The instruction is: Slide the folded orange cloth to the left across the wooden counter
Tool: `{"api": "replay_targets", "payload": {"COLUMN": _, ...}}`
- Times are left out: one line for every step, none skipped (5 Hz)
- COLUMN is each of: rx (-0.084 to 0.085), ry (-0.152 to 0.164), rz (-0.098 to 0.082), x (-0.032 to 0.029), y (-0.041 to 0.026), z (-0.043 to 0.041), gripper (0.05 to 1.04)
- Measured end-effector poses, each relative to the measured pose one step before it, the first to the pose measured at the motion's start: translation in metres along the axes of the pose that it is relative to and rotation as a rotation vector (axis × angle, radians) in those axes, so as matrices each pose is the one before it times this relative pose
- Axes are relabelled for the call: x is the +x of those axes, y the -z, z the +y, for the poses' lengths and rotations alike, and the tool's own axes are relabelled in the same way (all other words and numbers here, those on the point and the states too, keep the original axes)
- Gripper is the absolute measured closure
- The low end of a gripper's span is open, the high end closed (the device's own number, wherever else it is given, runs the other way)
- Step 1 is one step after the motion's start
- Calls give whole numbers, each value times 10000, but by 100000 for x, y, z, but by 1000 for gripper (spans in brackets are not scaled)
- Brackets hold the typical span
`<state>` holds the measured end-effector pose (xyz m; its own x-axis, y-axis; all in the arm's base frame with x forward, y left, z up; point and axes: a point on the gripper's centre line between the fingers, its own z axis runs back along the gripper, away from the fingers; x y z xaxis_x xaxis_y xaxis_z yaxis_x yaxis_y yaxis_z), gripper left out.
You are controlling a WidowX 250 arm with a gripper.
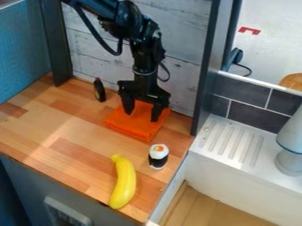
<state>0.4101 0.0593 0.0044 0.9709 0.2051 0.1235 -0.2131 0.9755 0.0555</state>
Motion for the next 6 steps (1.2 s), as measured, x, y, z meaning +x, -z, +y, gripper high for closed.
{"api": "replay_targets", "payload": {"rx": 28, "ry": -45, "rz": 261, "x": -94, "y": 1422, "z": 42, "gripper": 83}}
{"api": "replay_targets", "payload": {"rx": 51, "ry": -53, "rz": 9, "x": -9, "y": 65, "z": 138, "gripper": 83}}
{"api": "replay_targets", "payload": {"rx": -67, "ry": -284, "rz": 103, "x": -361, "y": 486, "z": 1718, "gripper": 83}}
{"api": "replay_targets", "payload": {"rx": 134, "ry": -377, "rz": 33, "x": -989, "y": 241, "z": 2300, "gripper": 83}}
{"api": "replay_targets", "payload": {"rx": 78, "ry": -726, "rz": 22, "x": -1069, "y": 310, "z": 2660, "gripper": 83}}
{"api": "replay_targets", "payload": {"rx": 71, "ry": -706, "rz": 172, "x": -569, "y": 322, "z": 2969, "gripper": 83}}
